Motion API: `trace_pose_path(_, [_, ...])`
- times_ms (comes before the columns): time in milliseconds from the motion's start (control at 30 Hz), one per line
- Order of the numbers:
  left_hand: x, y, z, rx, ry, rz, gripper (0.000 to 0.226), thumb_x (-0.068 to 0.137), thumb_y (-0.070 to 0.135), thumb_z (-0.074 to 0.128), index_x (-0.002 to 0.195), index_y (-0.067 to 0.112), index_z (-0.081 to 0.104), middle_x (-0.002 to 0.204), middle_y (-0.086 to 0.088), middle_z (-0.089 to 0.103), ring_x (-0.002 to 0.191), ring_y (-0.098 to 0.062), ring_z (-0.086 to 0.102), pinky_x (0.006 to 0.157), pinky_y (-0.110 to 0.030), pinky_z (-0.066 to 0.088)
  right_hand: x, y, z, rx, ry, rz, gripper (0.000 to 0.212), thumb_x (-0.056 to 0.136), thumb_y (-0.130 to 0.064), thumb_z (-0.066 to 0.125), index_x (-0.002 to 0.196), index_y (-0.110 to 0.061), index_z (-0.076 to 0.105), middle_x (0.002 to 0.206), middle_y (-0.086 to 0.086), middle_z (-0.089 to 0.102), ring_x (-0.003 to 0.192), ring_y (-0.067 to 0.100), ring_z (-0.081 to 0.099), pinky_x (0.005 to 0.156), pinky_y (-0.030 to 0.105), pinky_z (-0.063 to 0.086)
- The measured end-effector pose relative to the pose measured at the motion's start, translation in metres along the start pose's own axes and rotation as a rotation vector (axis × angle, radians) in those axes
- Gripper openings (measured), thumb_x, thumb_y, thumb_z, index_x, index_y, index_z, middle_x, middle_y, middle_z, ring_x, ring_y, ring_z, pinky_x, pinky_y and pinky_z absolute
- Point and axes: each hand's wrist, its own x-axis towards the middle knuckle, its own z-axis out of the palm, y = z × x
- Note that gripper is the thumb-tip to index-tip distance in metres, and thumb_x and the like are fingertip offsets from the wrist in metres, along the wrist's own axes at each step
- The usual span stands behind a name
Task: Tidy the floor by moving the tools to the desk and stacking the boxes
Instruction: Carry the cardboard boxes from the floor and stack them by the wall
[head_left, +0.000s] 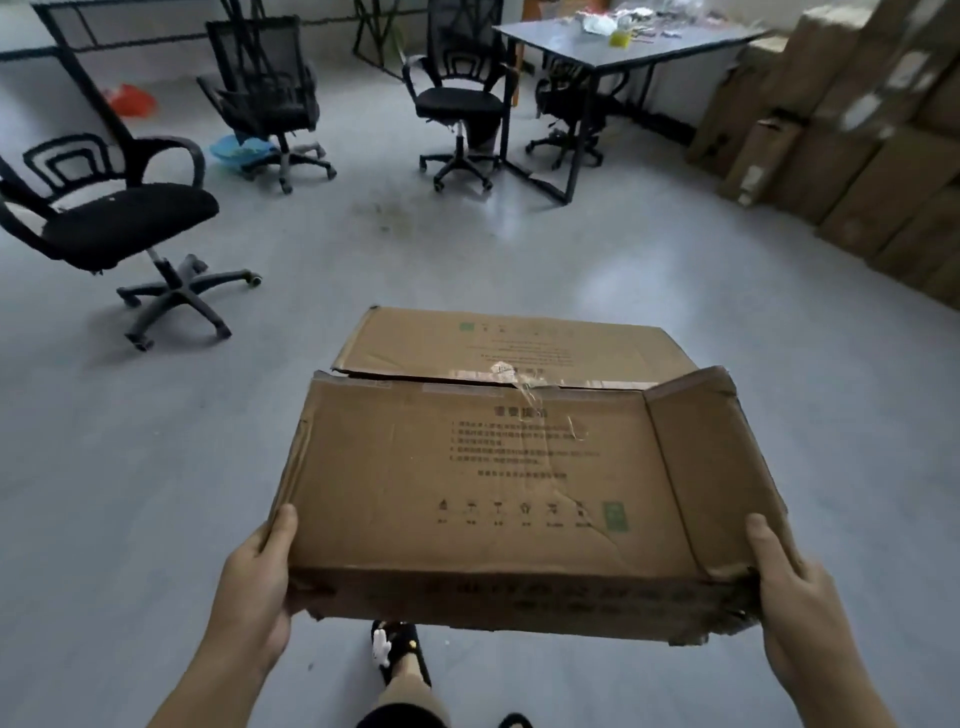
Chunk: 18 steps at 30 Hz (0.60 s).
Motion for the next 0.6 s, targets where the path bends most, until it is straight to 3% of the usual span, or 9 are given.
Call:
trace_pose_path(67, [-0.013,-0.006,0.025,0.045,-0.054,-0.009,0.042,0.099,0.028,0.043,0.13,0.0,0.046,0.094,-0.004,0.058,0.076,-0.025,0.054,0.074,-0.052,0.048,0.001,0.013,-0.032,0.006,0.061,0.021,0.03,0.094,-0.039,0.051,0.084,-0.014,0.065,0.059,0.012,0.069,0.055,0.023,0.064,0.066,0.044,0.052])
trace_pose_path(167, [-0.024,-0.008,0.063,0.118,-0.132,-0.005,0.044,0.099,0.028,0.043,0.133,0.0,0.045,0.102,-0.008,0.058,0.077,-0.026,0.054,0.072,-0.048,0.049,0.001,0.028,-0.07,0.055,0.154,0.07,0.033,0.086,-0.052,0.055,0.085,-0.021,0.064,0.08,0.022,0.069,0.073,0.037,0.063,0.073,0.054,0.053])
trace_pose_path(233, [-0.029,-0.009,0.091,0.175,-0.179,0.006,0.046,0.098,0.029,0.044,0.134,-0.001,0.044,0.113,-0.012,0.057,0.079,-0.029,0.054,0.075,-0.052,0.049,0.002,0.034,-0.092,0.079,0.219,0.093,0.029,0.091,-0.046,0.052,0.087,-0.019,0.062,0.073,0.021,0.069,0.068,0.037,0.063,0.07,0.052,0.054])
trace_pose_path(333, [-0.035,-0.009,0.134,0.25,-0.256,0.019,0.045,0.098,0.03,0.044,0.131,-0.002,0.046,0.093,-0.012,0.058,0.064,-0.033,0.051,0.076,-0.063,0.046,0.011,0.039,-0.118,0.116,0.303,0.119,0.03,0.093,-0.044,0.051,0.093,-0.016,0.063,0.058,0.013,0.068,0.053,0.027,0.063,0.062,0.045,0.054])
trace_pose_path(467, [-0.034,-0.008,0.193,0.319,-0.323,0.041,0.04,0.099,0.028,0.044,0.126,-0.001,0.049,0.08,-0.012,0.055,0.057,-0.033,0.048,0.074,-0.068,0.045,0.036,0.037,-0.141,0.202,0.416,0.11,0.064,0.073,-0.06,0.056,0.112,-0.009,0.06,0.089,-0.001,0.064,0.085,0.024,0.06,0.075,0.035,0.053])
trace_pose_path(533, [-0.029,-0.006,0.226,0.349,-0.355,0.045,0.039,0.099,0.028,0.045,0.125,0.0,0.049,0.076,-0.012,0.052,0.055,-0.033,0.047,0.071,-0.062,0.048,0.053,0.032,-0.15,0.229,0.469,0.13,0.052,0.088,-0.044,0.055,0.123,-0.005,0.057,0.098,0.002,0.061,0.095,0.027,0.056,0.081,0.034,0.05])
trace_pose_path(600, [-0.022,-0.005,0.26,0.369,-0.381,0.053,0.032,0.099,0.028,0.045,0.119,0.003,0.049,0.071,-0.012,0.048,0.054,-0.032,0.045,0.07,-0.06,0.049,0.074,0.031,-0.16,0.216,0.503,0.144,0.047,0.087,-0.046,0.055,0.112,-0.007,0.062,0.092,0.007,0.063,0.092,0.031,0.057,0.088,0.042,0.047])
